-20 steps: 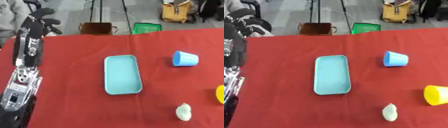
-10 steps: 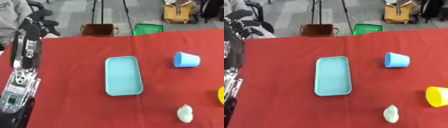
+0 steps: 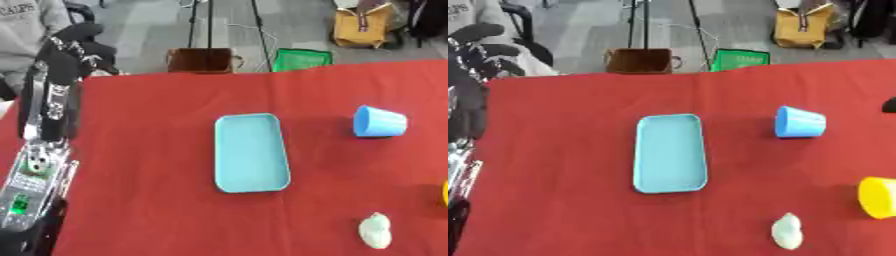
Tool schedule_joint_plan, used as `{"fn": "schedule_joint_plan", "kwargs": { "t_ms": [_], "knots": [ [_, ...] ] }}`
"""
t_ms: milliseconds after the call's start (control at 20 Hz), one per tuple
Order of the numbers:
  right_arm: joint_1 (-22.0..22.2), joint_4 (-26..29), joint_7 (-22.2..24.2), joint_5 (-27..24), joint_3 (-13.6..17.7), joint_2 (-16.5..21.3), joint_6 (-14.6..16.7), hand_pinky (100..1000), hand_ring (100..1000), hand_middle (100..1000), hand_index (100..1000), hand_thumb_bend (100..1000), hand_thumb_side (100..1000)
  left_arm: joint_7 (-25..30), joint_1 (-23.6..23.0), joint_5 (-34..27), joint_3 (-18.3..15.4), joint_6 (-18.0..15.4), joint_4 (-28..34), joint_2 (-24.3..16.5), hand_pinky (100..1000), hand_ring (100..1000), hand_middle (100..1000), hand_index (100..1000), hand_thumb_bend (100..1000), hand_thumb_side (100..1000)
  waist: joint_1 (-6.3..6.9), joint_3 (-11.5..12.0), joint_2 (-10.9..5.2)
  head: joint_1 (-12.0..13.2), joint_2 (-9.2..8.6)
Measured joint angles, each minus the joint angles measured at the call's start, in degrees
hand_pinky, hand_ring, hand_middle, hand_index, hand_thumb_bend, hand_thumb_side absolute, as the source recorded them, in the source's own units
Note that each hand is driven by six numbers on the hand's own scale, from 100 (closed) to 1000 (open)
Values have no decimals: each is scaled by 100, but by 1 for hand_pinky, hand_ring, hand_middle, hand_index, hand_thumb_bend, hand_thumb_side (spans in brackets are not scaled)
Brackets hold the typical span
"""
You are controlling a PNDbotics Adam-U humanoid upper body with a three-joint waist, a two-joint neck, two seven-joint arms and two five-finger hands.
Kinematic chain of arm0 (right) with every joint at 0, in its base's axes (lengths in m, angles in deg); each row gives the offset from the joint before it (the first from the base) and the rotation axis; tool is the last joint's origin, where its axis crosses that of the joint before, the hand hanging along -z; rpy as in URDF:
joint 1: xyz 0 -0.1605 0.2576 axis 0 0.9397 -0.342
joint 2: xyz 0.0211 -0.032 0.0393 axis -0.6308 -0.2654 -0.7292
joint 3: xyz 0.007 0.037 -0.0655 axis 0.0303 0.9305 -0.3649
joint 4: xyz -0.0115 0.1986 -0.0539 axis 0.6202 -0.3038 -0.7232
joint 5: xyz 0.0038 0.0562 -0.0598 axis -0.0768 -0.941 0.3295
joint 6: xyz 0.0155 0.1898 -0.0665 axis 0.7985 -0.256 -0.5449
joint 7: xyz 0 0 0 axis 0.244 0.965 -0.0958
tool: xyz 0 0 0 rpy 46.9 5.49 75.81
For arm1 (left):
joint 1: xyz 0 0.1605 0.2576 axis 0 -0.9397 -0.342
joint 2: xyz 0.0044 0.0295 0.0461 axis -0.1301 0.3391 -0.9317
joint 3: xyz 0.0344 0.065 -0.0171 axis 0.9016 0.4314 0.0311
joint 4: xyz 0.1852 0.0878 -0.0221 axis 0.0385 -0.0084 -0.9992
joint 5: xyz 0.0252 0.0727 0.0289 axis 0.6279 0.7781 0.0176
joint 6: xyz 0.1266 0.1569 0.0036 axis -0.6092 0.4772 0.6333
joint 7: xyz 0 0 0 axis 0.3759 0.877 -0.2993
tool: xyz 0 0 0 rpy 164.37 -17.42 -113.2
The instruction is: Pick up objects on the table and place them in the box.
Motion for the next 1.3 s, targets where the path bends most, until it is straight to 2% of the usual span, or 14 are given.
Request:
{"fn": "schedule_joint_plan", "kwargs": {
  "t_ms": [150, 350, 650, 900, 1300],
  "knots": [
    [-257, -760, 7, 619, 110, -138, -7, 727, 802, 813, 895, 831, 230, 27, 6, -15, 26, 7, 0, 0, 517, 654, 739, 804, 561, 768, 1, 46, 28, -41, -7],
    [-491, -1395, -97, 1567, 177, -339, 97, 733, 808, 825, 911, 837, 235, 53, 49, -43, 39, -7, 0, 1, 518, 654, 739, 804, 562, 765, 1, 163, 59, -116, -44],
    [-585, -1776, -392, 2586, 175, -712, 392, 753, 837, 842, 913, 842, 239, 77, 68, -52, 60, -31, 0, 2, 518, 654, 739, 804, 561, 766, 6, 213, 78, -190, -50],
    [-620, -1835, -625, 3089, 167, -876, 625, 756, 837, 842, 911, 841, 238, 98, 93, -64, 64, -29, 0, 3, 517, 653, 739, 804, 560, 767, 4, 272, 95, -233, -55],
    [-629, -1947, -772, 3456, 104, -1035, 772, 756, 831, 837, 908, 833, 230, 140, 121, -93, 99, -51, 0, 3, 518, 653, 738, 804, 558, 765, 1, 474, 137, -343, -125]
  ]
}}
